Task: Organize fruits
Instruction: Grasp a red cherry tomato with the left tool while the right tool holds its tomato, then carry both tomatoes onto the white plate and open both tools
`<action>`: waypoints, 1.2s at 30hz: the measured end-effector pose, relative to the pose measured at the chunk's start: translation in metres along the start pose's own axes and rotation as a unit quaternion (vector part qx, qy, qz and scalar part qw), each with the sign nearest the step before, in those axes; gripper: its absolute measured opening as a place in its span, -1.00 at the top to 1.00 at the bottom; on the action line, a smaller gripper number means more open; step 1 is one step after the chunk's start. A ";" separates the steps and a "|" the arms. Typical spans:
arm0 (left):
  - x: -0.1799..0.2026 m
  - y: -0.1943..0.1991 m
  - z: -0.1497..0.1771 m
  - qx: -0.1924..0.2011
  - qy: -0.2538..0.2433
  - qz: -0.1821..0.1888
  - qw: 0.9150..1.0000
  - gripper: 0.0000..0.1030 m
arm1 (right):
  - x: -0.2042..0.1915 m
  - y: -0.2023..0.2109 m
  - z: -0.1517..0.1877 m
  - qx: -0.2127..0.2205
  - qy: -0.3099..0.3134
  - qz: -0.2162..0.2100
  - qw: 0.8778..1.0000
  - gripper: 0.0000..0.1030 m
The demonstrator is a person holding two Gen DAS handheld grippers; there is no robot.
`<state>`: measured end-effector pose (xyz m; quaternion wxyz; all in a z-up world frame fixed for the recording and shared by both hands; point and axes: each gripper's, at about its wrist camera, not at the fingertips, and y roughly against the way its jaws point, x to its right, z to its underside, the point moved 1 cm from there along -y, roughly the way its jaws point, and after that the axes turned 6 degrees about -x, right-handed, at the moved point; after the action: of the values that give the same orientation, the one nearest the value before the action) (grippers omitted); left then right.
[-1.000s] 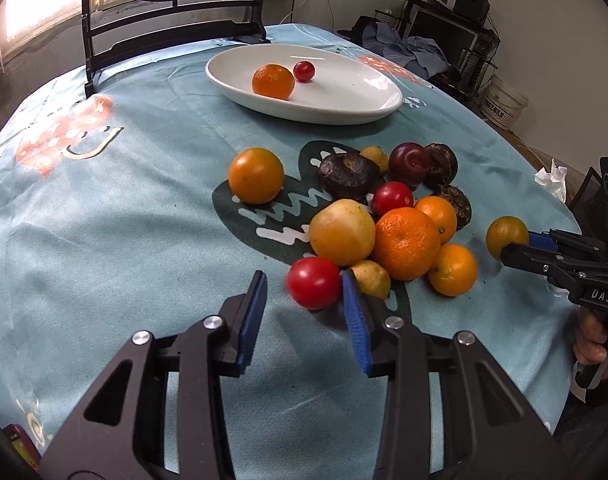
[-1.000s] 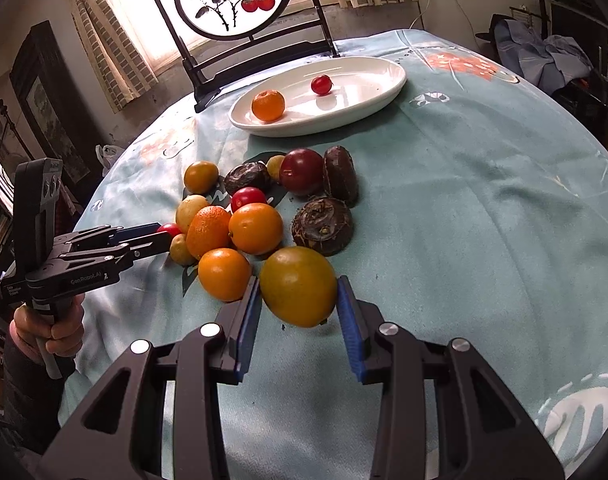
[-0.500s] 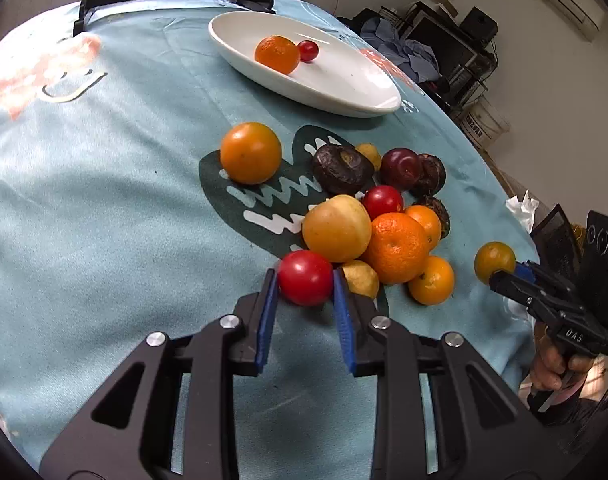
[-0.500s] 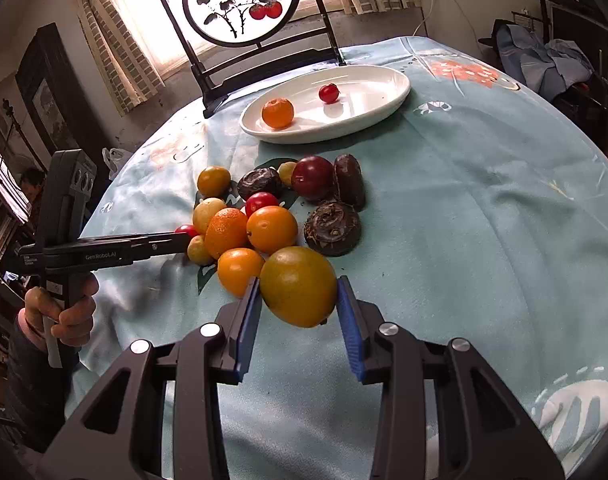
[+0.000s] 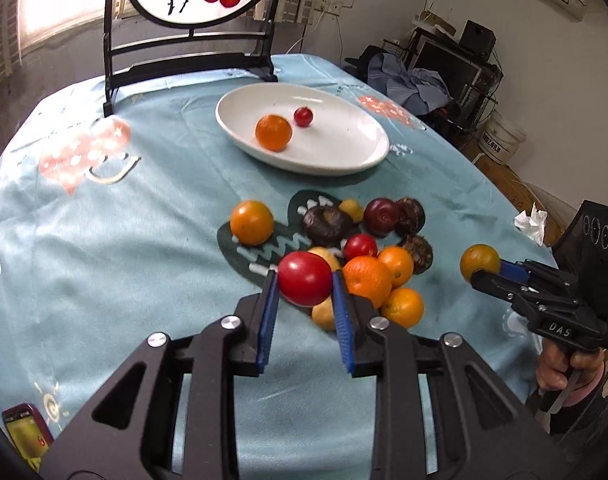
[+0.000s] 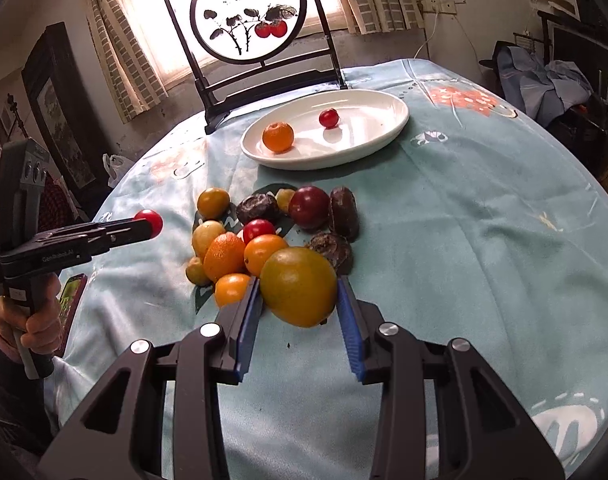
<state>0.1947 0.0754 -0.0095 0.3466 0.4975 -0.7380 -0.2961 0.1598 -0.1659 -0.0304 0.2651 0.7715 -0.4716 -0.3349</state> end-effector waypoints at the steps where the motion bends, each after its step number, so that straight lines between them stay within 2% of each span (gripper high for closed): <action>1: 0.004 0.001 -0.010 0.009 -0.005 -0.004 1.000 0.48 | 0.000 0.000 -0.007 0.007 0.001 0.001 1.000 0.26; 5: 0.023 -0.018 -0.059 0.021 -0.032 -0.024 0.999 0.48 | 0.001 -0.009 -0.047 0.036 0.011 -0.002 0.999 0.26; 7: 0.032 -0.036 -0.086 0.020 -0.045 -0.019 0.999 0.48 | 0.004 -0.020 -0.071 0.045 0.018 0.001 0.999 0.26; 11: 0.043 -0.086 -0.126 -0.005 -0.055 -0.020 0.998 0.48 | 0.016 -0.050 -0.118 0.033 0.033 0.016 0.999 0.26; 17: 0.040 -0.141 -0.149 -0.042 -0.060 -0.044 0.996 0.48 | 0.040 -0.101 -0.148 -0.004 0.049 0.051 0.997 0.27; 23: 0.033 -0.163 -0.155 -0.061 -0.065 -0.063 0.994 0.45 | 0.051 -0.130 -0.153 -0.029 0.057 0.049 0.997 0.22; 25: 0.029 -0.164 -0.155 -0.060 -0.063 -0.076 0.993 0.34 | 0.049 -0.132 -0.153 -0.032 0.062 0.055 0.996 0.14; 27: 0.025 -0.158 -0.153 -0.055 -0.054 -0.081 0.994 0.00 | 0.048 -0.127 -0.152 -0.025 0.067 0.062 0.996 0.09; 30: 0.019 -0.143 -0.149 -0.041 -0.036 -0.091 0.994 -0.34 | 0.045 -0.115 -0.153 -0.019 0.062 0.055 0.996 -0.03; 33: 0.022 -0.123 -0.142 -0.030 -0.031 -0.084 0.996 -0.35 | 0.037 -0.099 -0.149 -0.009 0.061 0.050 0.997 -0.09; 36: 0.029 -0.099 -0.131 -0.009 -0.037 -0.099 0.994 -0.46 | 0.028 -0.081 -0.143 0.004 0.063 0.057 0.996 -0.09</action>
<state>0.3447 0.0034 -0.0045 0.2926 0.5538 -0.6949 -0.3533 0.3233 -0.1447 -0.0063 0.3101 0.7643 -0.4980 -0.2679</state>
